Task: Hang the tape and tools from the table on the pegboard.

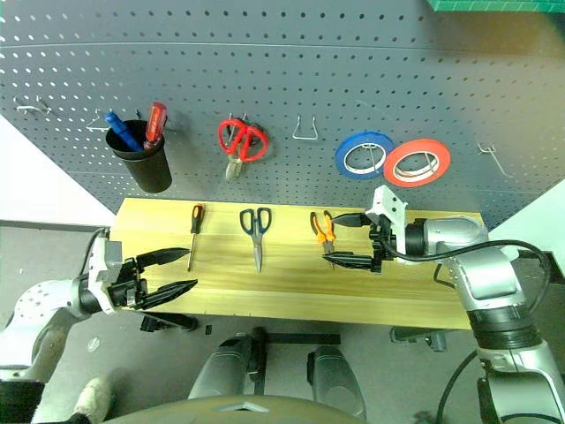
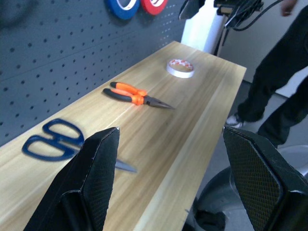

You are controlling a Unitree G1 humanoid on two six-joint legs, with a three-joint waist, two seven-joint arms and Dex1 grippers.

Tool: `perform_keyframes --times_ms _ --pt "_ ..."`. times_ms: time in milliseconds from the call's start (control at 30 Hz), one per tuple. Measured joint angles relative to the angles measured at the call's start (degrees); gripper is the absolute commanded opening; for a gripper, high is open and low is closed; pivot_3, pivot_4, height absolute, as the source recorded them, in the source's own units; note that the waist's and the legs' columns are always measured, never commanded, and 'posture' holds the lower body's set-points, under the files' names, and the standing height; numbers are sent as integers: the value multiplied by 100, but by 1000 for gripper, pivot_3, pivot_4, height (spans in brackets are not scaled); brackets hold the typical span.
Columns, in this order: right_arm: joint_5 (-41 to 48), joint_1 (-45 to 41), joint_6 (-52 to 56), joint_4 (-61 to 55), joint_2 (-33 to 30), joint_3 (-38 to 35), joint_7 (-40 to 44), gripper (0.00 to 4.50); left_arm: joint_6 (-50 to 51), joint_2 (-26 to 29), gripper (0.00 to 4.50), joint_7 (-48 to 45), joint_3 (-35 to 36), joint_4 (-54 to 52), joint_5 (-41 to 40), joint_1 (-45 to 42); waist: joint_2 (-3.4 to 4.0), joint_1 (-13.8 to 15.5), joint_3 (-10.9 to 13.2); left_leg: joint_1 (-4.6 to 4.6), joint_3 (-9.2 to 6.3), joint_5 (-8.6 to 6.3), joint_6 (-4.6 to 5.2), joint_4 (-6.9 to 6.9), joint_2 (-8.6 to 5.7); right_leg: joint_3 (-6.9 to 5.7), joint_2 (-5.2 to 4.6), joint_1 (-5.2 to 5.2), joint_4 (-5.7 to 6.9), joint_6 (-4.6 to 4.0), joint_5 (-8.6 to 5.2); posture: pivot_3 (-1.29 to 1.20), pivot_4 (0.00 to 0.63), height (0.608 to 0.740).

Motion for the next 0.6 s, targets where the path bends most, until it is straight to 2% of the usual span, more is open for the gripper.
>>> perform_keyframes --times_ms 367,600 --pt "-25 22 -282 563 -27 -86 -162 4500 -22 -214 3583 -161 -479 438 238 -909 -6 -40 -7 7 82 -2 38 12 38 5 -11 0 10 65 37 -96 122 740" --pt "-279 221 -610 1032 -200 -106 -249 4500 105 -708 3583 267 -960 584 618 -1438 -5 -36 -9 14 91 -3 41 45 44 7 -3 15 21 88 49 -146 127 740"
